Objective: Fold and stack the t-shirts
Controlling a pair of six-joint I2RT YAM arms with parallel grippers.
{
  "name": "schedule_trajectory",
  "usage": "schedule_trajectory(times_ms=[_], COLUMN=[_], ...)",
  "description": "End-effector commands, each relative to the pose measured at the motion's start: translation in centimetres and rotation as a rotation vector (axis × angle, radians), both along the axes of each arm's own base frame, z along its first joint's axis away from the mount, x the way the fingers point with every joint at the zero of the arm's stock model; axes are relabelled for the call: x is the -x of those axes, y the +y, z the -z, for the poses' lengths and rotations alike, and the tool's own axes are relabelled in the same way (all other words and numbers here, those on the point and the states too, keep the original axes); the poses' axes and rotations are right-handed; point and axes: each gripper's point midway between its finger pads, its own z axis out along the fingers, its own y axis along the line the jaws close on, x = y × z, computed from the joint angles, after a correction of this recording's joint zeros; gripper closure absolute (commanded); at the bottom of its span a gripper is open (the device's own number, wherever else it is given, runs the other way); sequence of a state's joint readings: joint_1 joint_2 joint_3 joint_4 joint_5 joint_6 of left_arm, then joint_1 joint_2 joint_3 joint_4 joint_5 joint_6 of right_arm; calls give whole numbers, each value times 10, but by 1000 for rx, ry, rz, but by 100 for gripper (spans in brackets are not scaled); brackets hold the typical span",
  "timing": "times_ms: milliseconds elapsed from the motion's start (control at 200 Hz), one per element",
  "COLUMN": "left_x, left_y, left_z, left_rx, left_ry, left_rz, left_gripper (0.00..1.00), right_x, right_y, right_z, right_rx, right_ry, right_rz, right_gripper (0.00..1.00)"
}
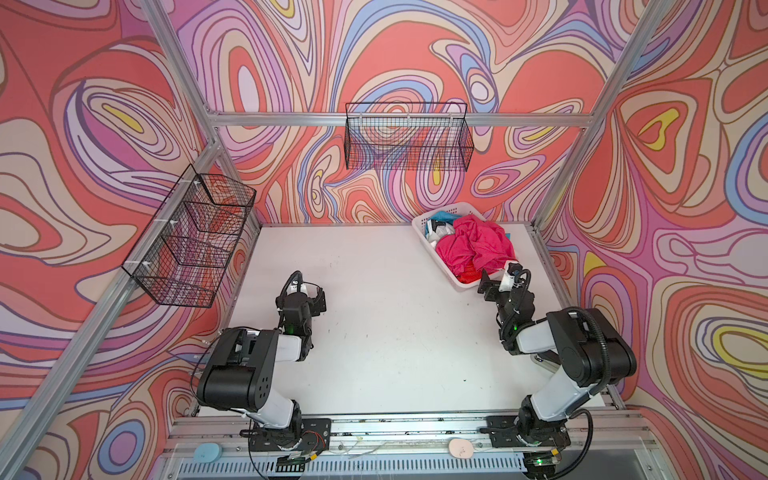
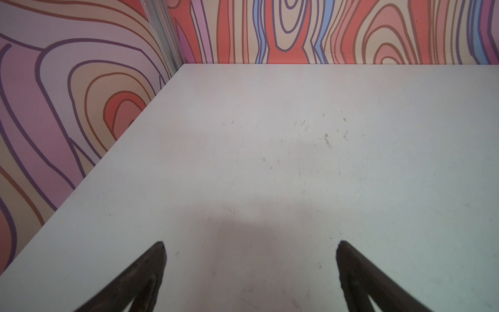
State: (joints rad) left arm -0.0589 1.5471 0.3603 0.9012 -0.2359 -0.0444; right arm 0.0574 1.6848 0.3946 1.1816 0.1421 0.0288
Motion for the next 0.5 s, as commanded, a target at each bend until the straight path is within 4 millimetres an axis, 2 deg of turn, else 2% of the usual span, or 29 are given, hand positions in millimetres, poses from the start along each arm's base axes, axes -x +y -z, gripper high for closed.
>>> schedule_trajectory(times_ms=[0, 285, 401, 496], left_x=[-3, -3, -1, 1], left_y=[1, 1, -10, -17], left_z=[-7, -7, -19, -38], left_rx=[-14, -13, -19, -35], left_ry=[-24, -27, -38, -20], left_rz=[-2, -1, 69, 98], left_gripper=[0, 0, 0, 0], right_x=[2, 3, 5, 7], right_y=[-2, -3, -4, -4], right_z=[26, 24, 3, -15], right_rx=[20, 20, 22, -5], right_ry=[93, 84, 68, 97], right_rz=[6, 10, 13, 19], right_gripper=[2, 2, 2, 2])
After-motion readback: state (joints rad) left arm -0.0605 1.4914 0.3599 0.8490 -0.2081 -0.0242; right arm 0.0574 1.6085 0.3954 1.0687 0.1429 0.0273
